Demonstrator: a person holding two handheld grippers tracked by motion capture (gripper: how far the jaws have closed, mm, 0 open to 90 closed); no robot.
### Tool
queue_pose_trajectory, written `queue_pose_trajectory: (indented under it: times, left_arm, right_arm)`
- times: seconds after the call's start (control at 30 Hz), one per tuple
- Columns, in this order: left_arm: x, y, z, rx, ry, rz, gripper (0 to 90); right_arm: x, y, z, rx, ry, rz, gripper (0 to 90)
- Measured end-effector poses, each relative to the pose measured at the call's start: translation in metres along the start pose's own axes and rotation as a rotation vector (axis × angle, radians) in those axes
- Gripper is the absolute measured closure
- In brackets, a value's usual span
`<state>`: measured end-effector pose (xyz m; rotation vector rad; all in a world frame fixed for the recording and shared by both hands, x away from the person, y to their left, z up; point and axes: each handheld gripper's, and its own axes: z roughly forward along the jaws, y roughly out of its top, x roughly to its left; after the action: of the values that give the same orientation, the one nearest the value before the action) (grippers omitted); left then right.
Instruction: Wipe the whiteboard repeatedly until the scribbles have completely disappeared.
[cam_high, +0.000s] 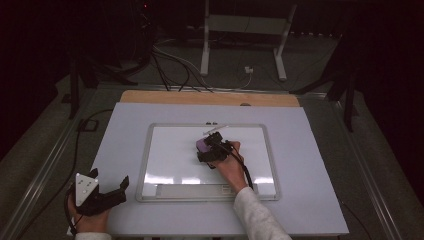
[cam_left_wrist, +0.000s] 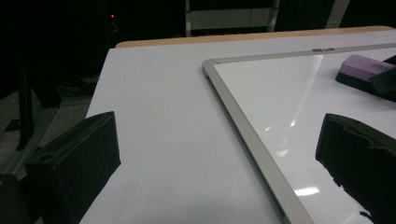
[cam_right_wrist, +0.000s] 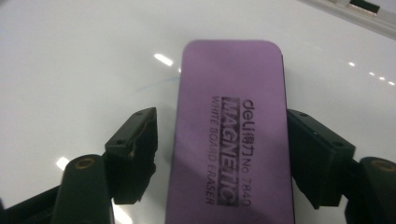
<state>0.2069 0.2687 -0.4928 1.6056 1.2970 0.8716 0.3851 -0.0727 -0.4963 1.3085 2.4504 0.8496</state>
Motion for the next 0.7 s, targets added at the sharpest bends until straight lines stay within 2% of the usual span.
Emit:
queue_pose_trajectory:
  times: [0.07,0.1,0.13,0.2,0.3,0.4,0.47,0.53,0.6,0.7]
  left_arm:
    - [0.000,0.000,0.000,-0.001,0.000,-0.001,0.5]
    - [0.000,0.000,0.000,-0.002,0.000,-0.001,0.5]
    - [0.000,0.000,0.000,-0.001,0.000,-0.001,0.5]
    - [0.000,0.000,0.000,-0.001,0.000,-0.001,0.5]
    - [0.000,0.000,0.000,0.003,-0.001,0.002,0.5]
    - [0.000,0.000,0.000,0.004,-0.002,0.004,0.5]
    - [0.000,0.000,0.000,0.000,0.000,0.000,0.5]
    - [0.000,0.000,0.000,0.001,0.001,0.000,0.5]
    - [0.000,0.000,0.000,0.000,0.000,0.000,0.5]
    - [0.000,0.000,-0.001,-0.001,-0.001,-0.001,0.5]
  right_arm:
    - [-0.001,0.000,-0.002,-0.013,-0.008,-0.001,35.9]
    - [-0.001,0.001,-0.003,-0.016,-0.030,0.000,40.6]
    - [-0.002,0.001,-0.003,-0.017,-0.049,0.001,41.0]
    - [-0.005,0.001,-0.003,-0.019,-0.055,0.028,41.2]
    - [-0.001,0.001,-0.002,-0.023,-0.067,0.025,41.3]
    - [0.010,0.001,-0.001,-0.020,-0.010,-0.043,41.3]
    - [0.024,0.001,0.000,-0.008,0.073,-0.143,41.4]
    - [0.031,0.001,0.000,0.000,0.101,-0.193,41.4]
    - [0.029,0.003,0.000,0.004,0.105,-0.182,41.4]
    - [0.017,0.007,0.003,-0.004,0.039,-0.114,41.5]
